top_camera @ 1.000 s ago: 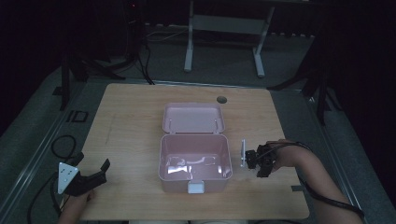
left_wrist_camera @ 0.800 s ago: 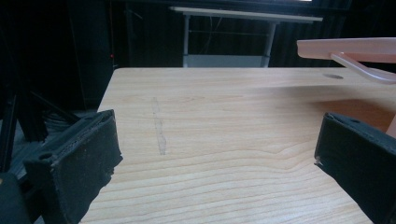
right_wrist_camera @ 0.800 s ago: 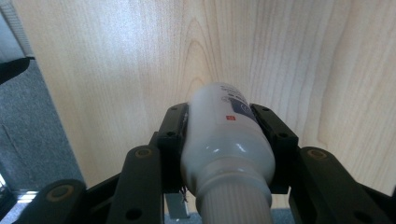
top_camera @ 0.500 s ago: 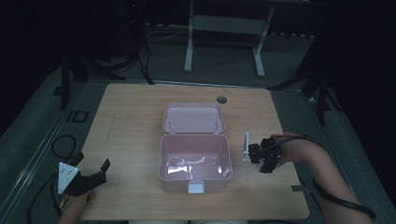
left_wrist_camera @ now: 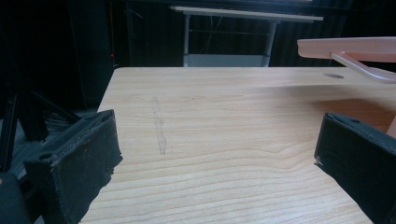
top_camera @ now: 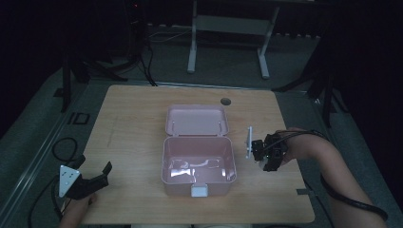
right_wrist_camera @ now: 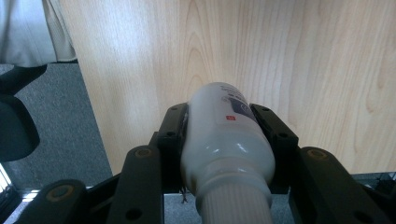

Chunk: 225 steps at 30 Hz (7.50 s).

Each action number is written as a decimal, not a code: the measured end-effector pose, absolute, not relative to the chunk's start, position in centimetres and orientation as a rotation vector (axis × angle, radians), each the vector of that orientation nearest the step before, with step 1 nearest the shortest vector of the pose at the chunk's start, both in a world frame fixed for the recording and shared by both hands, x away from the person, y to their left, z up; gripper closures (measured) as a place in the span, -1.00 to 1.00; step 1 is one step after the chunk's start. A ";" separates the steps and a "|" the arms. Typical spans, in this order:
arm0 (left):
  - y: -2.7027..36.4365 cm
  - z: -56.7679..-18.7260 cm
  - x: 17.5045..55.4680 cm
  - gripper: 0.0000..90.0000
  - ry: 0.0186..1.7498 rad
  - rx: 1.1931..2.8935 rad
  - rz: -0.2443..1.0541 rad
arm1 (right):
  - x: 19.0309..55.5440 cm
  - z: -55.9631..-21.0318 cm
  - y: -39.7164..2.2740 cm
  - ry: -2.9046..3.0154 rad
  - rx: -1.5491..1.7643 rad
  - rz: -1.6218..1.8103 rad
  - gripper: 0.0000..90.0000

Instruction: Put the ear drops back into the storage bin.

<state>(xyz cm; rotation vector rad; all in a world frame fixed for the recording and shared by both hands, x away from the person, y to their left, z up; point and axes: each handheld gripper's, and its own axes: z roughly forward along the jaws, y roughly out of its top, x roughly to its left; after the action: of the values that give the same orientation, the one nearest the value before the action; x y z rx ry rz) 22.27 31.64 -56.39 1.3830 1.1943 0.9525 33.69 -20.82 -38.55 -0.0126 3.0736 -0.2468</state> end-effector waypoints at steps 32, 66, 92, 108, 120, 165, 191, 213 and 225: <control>31.7 -56.4 22.3 -0.99 1.194 1.383 0.948 | 34.2 -36.2 -13.8 3.075 -0.120 -0.156 0.32; 31.7 -56.4 22.3 -0.99 1.194 1.382 0.946 | 34.2 -40.7 -8.5 3.124 -0.231 -0.132 0.32; 31.7 -56.4 22.3 -0.99 1.193 1.381 0.943 | 34.7 -46.8 -6.7 3.138 -0.218 -0.188 0.32; 31.7 -56.4 22.3 -0.99 1.191 1.385 0.944 | 35.4 -48.8 -7.1 3.160 -0.108 -0.255 0.32; 31.7 -56.4 22.3 -0.99 1.191 1.386 0.946 | 35.2 -49.7 -7.3 3.151 -0.157 -0.280 0.32; 31.7 -56.4 22.3 -0.99 1.192 1.386 0.947 | 35.4 -40.8 -9.7 3.069 0.013 -0.008 -0.42; 31.6 -56.4 22.3 -0.99 1.193 1.388 0.950 | 36.5 -39.9 -17.7 3.040 0.268 0.119 -0.62; 31.6 -56.4 22.3 -0.99 1.193 1.389 0.951 | 37.0 -46.9 -22.7 2.977 0.536 0.284 -0.65; 31.6 -56.4 22.3 -0.99 1.193 1.390 0.951 | 36.3 -49.8 -25.0 2.845 0.625 0.484 -0.65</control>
<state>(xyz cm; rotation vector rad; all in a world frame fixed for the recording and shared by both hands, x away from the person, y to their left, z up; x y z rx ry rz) 22.30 31.61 -56.38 1.3897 1.1928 0.9514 36.29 -25.03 -49.79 0.6248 2.8450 0.4841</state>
